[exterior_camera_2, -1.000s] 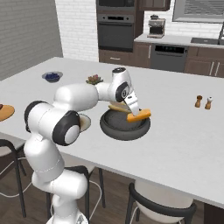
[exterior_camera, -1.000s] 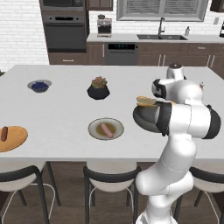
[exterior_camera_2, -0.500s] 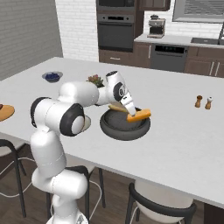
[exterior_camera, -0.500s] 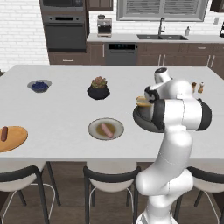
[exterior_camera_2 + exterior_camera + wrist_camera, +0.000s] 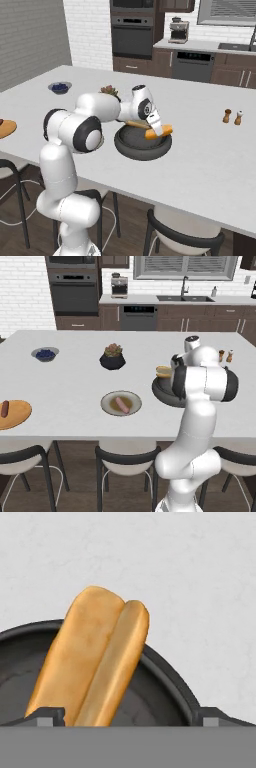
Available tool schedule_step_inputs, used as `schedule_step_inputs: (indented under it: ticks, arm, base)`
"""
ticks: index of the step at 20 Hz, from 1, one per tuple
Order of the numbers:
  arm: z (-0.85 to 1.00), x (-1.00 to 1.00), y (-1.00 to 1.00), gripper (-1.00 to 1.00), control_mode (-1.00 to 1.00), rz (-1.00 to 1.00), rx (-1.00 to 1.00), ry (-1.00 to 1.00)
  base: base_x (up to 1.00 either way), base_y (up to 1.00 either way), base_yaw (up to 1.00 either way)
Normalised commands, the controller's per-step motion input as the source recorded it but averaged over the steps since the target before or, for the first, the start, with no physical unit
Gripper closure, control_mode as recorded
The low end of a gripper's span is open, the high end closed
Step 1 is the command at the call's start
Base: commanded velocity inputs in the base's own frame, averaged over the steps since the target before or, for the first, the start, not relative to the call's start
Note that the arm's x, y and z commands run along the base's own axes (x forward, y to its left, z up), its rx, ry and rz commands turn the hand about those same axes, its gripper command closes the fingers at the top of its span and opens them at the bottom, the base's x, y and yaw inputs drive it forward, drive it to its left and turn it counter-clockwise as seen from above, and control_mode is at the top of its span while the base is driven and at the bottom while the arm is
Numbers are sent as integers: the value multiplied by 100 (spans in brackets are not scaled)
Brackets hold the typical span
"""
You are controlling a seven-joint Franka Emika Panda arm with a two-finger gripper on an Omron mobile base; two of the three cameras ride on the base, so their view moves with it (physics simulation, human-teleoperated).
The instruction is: Place one bun and one sausage from the bowl on each plate.
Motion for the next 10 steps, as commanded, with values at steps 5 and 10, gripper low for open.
schedule_step_inputs:
  ticks: [5, 10]
  arm:
    - [0, 27, 15, -100, -100, -1, 0, 1]
    - [-18, 6, 3, -100, -100, -2, 0, 0]
  base:
    - [0, 0, 0]
    - [0, 0, 0]
